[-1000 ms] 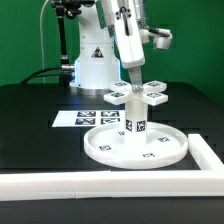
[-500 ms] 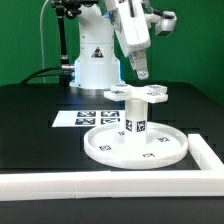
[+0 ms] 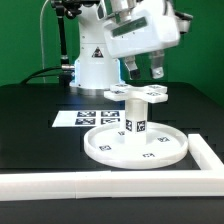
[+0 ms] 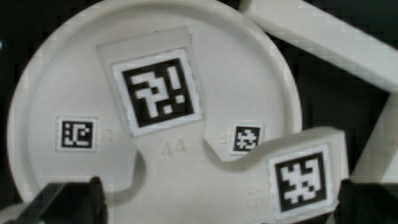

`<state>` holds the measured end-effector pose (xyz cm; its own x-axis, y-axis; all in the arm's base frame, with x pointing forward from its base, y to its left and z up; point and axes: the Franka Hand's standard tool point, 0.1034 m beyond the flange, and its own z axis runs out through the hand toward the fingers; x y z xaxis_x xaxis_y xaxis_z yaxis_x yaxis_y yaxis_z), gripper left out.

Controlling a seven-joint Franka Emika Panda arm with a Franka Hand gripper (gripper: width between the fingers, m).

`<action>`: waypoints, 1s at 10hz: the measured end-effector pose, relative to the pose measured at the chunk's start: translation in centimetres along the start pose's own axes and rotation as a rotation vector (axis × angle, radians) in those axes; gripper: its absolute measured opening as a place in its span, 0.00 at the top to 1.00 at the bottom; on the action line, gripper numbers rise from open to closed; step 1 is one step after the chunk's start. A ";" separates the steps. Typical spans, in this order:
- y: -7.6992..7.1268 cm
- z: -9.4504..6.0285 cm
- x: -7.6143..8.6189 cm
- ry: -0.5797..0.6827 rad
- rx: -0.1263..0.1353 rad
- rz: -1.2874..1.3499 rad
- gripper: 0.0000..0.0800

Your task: Assemble round table

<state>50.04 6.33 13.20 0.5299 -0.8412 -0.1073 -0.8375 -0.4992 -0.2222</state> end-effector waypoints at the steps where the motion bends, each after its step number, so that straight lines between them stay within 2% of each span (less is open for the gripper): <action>1: -0.3 -0.1 -0.4 -0.022 -0.012 -0.087 0.19; 7: -0.3 -0.1 -0.3 -0.023 -0.009 -0.509 0.19; 9: -0.2 -0.1 -0.2 -0.020 -0.030 -0.845 0.19; 10: -0.1 0.0 -0.3 -0.024 -0.050 -0.999 0.19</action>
Offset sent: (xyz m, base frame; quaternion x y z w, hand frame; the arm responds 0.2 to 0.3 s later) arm 0.0000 0.0000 0.0000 0.0000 0.0000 -0.1938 0.9810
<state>49.99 6.65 13.26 0.9959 -0.0272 0.0868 -0.0111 -0.9835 -0.1805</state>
